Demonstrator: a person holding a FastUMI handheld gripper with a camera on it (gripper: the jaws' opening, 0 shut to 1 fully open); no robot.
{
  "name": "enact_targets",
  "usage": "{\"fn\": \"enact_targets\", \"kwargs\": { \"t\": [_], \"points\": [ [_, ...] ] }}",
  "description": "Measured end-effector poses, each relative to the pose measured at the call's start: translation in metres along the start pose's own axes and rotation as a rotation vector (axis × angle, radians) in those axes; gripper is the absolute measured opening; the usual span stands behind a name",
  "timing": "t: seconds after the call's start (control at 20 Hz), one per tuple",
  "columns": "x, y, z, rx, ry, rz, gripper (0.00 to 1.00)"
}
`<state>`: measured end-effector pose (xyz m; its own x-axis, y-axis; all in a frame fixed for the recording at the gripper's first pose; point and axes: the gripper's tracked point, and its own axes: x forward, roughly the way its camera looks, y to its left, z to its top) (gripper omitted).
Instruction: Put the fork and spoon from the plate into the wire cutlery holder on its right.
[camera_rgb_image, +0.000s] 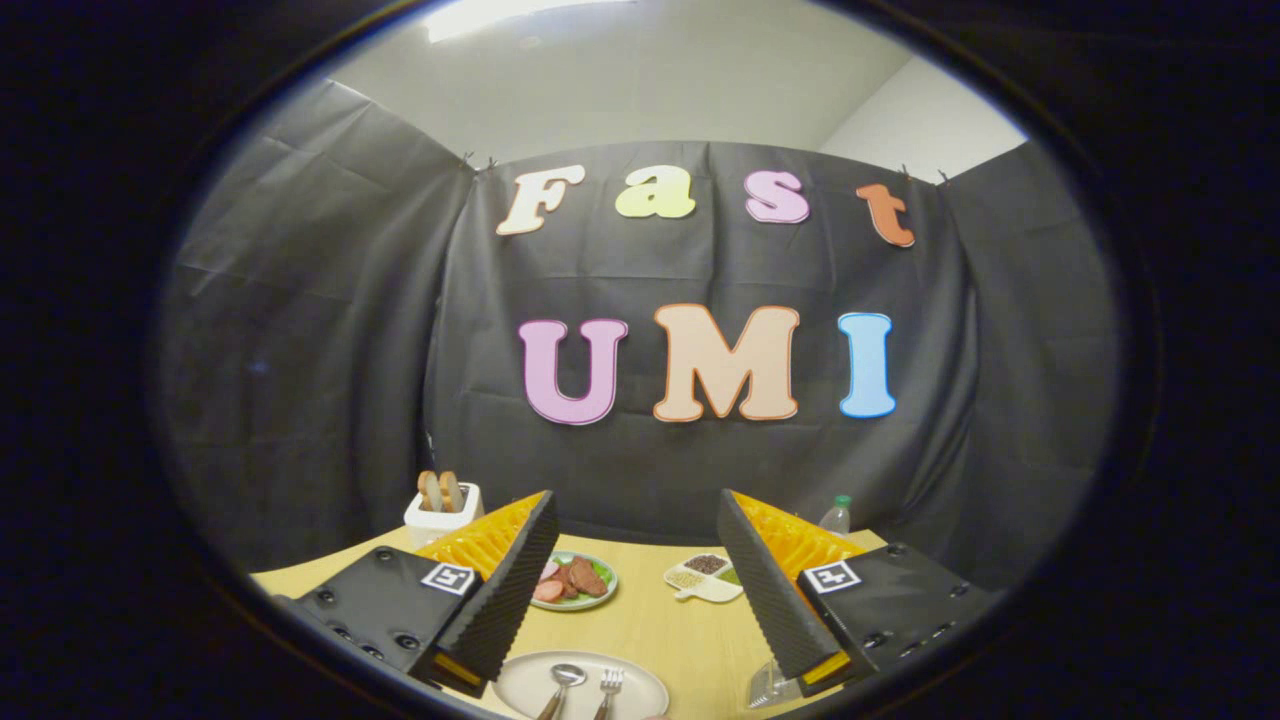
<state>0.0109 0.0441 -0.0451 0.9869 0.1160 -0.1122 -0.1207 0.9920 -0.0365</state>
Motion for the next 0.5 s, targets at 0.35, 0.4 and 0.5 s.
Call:
{"fn": "enact_targets", "kwargs": {
  "t": [0.35, 0.4, 0.5],
  "points": [
    [0.007, 0.004, -0.047, -0.018, 0.120, 0.004, 1.00],
    [0.008, 0.004, -0.055, -0.017, 0.144, 0.006, 1.00],
    [0.008, 0.006, -0.074, -0.014, 0.198, 0.011, 1.00]
  ]
}}
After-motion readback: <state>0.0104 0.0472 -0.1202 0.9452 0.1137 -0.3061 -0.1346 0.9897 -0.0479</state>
